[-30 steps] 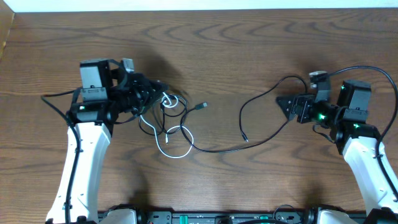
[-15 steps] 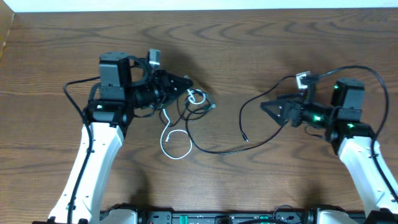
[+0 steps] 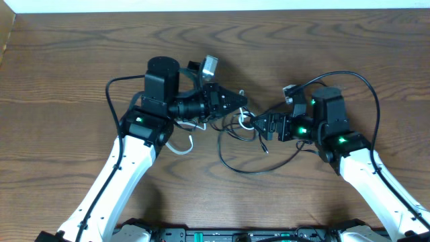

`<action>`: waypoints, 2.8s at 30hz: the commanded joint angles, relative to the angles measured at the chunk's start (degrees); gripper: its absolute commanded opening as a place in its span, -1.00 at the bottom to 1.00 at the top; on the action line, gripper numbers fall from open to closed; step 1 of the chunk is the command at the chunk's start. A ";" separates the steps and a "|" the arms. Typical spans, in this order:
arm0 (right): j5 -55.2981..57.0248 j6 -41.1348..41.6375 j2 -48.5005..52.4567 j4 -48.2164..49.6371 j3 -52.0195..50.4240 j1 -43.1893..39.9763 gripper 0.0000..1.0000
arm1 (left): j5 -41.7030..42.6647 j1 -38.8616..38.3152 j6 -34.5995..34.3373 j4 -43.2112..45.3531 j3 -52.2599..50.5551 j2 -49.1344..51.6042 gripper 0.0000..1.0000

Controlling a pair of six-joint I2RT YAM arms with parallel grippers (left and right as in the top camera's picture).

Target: Untangle cables

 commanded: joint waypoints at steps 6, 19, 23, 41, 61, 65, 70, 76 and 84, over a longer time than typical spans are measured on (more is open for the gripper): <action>8.96 0.81 0.46 -0.87 0.52 3.08 0.22 | 1.18 -2.67 -1.97 1.03 0.35 -0.94 -0.84; 19.34 2.47 9.44 -4.83 0.52 3.13 -0.17 | 1.16 -2.69 -3.45 3.98 0.35 -4.50 -0.85; 30.18 7.80 10.60 -10.69 0.52 2.14 -0.07 | 1.16 -1.99 -3.45 4.28 0.35 -5.60 -0.84; 39.67 15.17 10.58 -22.32 0.52 -8.59 -0.15 | 7.02 14.29 -3.43 4.24 0.35 -7.63 -0.84; 18.23 -7.43 11.02 -7.28 0.52 -8.41 0.85 | 7.63 14.23 4.59 -5.81 0.33 -7.58 -0.82; 14.51 -10.84 12.48 -5.01 0.52 -8.41 0.71 | 7.63 14.23 5.90 -6.51 0.33 -7.58 -0.82; 13.16 -12.92 14.97 -3.23 0.52 -8.35 0.55 | 7.67 14.23 5.90 -6.54 0.33 -7.58 -0.81; 8.90 -16.41 18.14 0.50 0.52 -8.04 0.34 | 8.72 14.23 6.32 -6.54 0.33 -7.58 -0.81; 8.20 -17.25 18.97 2.14 0.52 -8.04 -0.98 | 9.09 14.23 6.32 -6.54 0.33 -7.58 -0.81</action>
